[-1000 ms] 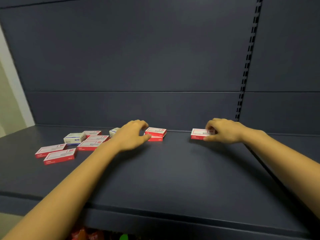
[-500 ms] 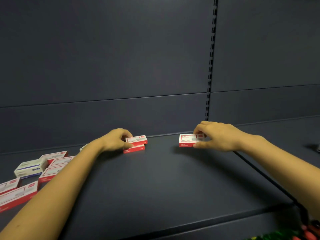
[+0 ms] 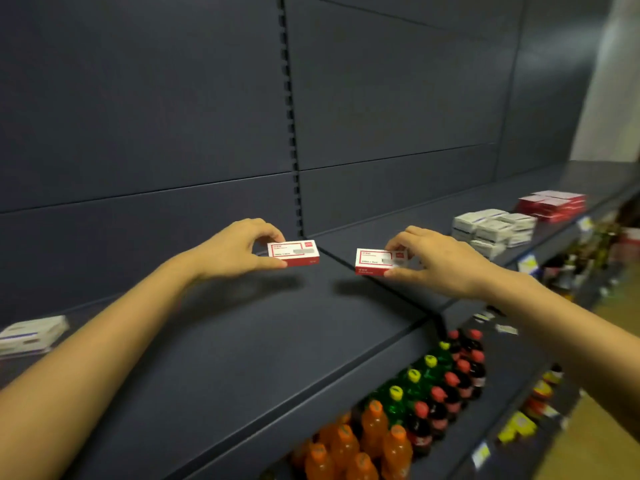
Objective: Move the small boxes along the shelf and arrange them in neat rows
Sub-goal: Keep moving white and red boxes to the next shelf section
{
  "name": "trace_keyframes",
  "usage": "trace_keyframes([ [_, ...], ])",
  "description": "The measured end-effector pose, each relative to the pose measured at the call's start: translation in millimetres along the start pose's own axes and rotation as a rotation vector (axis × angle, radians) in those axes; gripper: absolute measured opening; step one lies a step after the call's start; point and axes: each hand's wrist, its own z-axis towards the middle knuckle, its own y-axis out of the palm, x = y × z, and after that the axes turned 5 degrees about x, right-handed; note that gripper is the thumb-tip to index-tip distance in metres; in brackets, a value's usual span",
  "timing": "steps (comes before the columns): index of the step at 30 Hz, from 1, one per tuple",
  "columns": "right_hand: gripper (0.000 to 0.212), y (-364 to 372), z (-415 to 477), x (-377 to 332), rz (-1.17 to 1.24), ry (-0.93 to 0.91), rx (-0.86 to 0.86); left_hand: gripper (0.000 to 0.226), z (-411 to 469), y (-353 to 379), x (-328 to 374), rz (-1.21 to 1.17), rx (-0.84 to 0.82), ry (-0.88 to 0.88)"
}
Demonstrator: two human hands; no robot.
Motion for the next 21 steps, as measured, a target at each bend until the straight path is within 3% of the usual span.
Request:
trace_keyframes([
  [4, 0.04, -25, -32, 43, -0.03, 0.089, 0.038, 0.038, 34, 26, 58, -0.101, -0.005, 0.116],
  [10, 0.042, -58, -74, 119, -0.085, 0.186, 0.054, 0.039, 80, 65, 140, -0.054, 0.042, 0.259],
  [21, 0.041, -105, -137, 283, -0.109, 0.244, 0.061, 0.041, 165, 158, 277, 0.036, 0.152, 0.245],
])
